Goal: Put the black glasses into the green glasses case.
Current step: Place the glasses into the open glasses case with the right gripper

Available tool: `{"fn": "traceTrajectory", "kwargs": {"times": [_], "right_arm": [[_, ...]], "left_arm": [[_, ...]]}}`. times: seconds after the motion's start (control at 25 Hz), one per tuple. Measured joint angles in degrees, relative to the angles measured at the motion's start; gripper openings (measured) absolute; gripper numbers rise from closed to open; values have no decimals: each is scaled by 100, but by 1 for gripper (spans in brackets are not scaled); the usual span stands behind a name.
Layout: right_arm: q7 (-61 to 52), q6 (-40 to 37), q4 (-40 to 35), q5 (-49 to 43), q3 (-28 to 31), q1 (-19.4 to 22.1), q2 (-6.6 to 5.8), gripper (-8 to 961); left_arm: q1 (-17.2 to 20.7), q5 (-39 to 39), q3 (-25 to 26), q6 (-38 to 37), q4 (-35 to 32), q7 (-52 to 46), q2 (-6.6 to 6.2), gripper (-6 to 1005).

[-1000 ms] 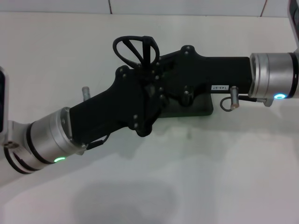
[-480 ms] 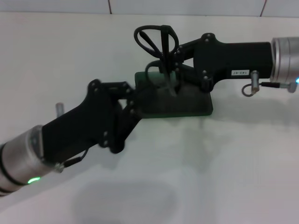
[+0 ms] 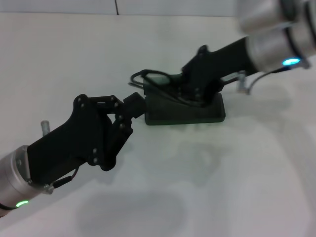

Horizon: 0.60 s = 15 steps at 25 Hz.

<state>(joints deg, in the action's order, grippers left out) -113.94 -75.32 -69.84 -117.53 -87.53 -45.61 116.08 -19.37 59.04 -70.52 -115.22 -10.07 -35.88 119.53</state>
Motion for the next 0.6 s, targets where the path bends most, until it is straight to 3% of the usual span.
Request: {"fn": "traceTrajectory", "kwargs": {"times": [0.12, 0.24, 0.6], "right_arm": [[-403, 689, 190, -547, -712, -260, 3, 104], [-801, 929, 345, -923, -1063, -508, 9, 104], [-1087, 1059, 674, -1287, -1362, -820, 11, 103]], "left_arm": [[35, 1, 3, 16, 0, 6, 0, 44], [49, -29, 9, 22, 1, 10, 0, 44], [64, -124, 12, 51, 77, 11, 9, 44]]}}
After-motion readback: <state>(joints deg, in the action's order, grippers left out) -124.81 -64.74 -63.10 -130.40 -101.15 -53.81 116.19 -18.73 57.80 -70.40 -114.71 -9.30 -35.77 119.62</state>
